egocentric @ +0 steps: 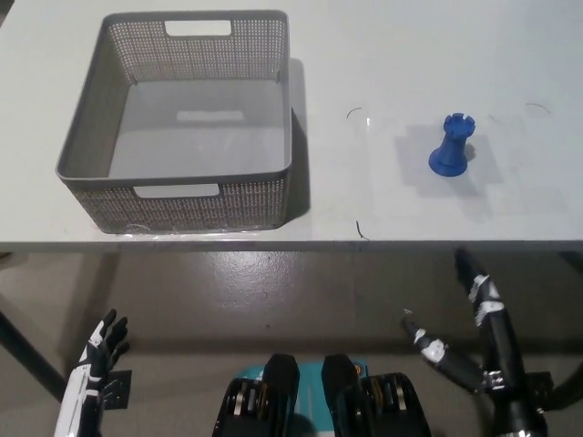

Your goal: Use the right hand to pick up a chess pieces and put it into a container on the left hand side

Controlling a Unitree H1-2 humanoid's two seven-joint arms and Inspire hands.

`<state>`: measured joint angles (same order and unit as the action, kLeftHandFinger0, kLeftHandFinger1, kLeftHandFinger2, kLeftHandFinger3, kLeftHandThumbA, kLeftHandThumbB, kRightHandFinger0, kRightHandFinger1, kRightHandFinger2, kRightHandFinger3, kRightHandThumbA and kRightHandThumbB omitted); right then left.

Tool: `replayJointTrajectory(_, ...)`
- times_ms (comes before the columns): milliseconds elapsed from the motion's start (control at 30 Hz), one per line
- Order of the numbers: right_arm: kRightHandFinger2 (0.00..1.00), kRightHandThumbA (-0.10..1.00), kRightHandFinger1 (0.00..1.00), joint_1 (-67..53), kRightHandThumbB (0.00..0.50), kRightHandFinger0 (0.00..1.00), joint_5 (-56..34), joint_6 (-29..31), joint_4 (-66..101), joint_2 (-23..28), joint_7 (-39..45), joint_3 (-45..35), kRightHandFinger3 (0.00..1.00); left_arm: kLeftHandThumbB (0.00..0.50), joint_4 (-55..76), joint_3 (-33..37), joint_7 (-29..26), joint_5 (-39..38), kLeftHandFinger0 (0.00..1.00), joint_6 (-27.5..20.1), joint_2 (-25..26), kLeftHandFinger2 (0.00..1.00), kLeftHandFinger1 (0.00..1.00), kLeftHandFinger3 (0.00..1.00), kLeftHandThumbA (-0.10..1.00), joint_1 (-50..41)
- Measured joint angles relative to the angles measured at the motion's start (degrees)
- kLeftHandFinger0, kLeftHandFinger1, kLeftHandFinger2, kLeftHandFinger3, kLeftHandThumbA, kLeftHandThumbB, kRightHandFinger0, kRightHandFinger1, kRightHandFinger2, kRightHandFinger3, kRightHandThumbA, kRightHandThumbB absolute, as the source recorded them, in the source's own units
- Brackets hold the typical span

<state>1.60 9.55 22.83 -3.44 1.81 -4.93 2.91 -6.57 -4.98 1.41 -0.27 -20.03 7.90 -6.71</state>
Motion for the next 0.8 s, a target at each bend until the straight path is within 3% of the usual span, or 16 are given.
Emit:
replayJointTrajectory(300,1.0,0.91,1.0,7.9,0.326,1.0,4.3,-1.4,1.6,0.8,-2.6,-5.2,1.0,0.065,-0.6,0.0,0.2,-0.3,1.0,-1.1,0.0,1.0,1.0,1.0,1.0,-0.8)
replayJointTrajectory(500,1.0,0.88,1.0,15.6,0.27,1.0,4.6,-3.5,-2.5,1.1,-4.2,-8.4,1.0,0.069,-1.2,0.0,0.2,-0.3,1.0,-1.7,0.0,1.0,1.0,1.0,1.0,-0.8)
replayJointTrajectory(700,1.0,0.85,1.0,18.1,0.307,1.0,4.1,-3.8,-8.8,2.4,-4.7,-10.0,1.0,0.066,-1.8,0.0,0.2,-0.3,1.0,-1.9,0.0,1.0,1.0,1.0,1.0,-1.8)
replayJointTrajectory(800,1.0,0.86,1.0,19.0,0.297,1.0,4.1,-3.8,-11.4,3.1,-4.8,-10.1,1.0,0.051,-1.9,-0.1,0.2,-0.4,1.0,-2.0,0.0,1.0,1.0,1.0,1.0,-1.8)
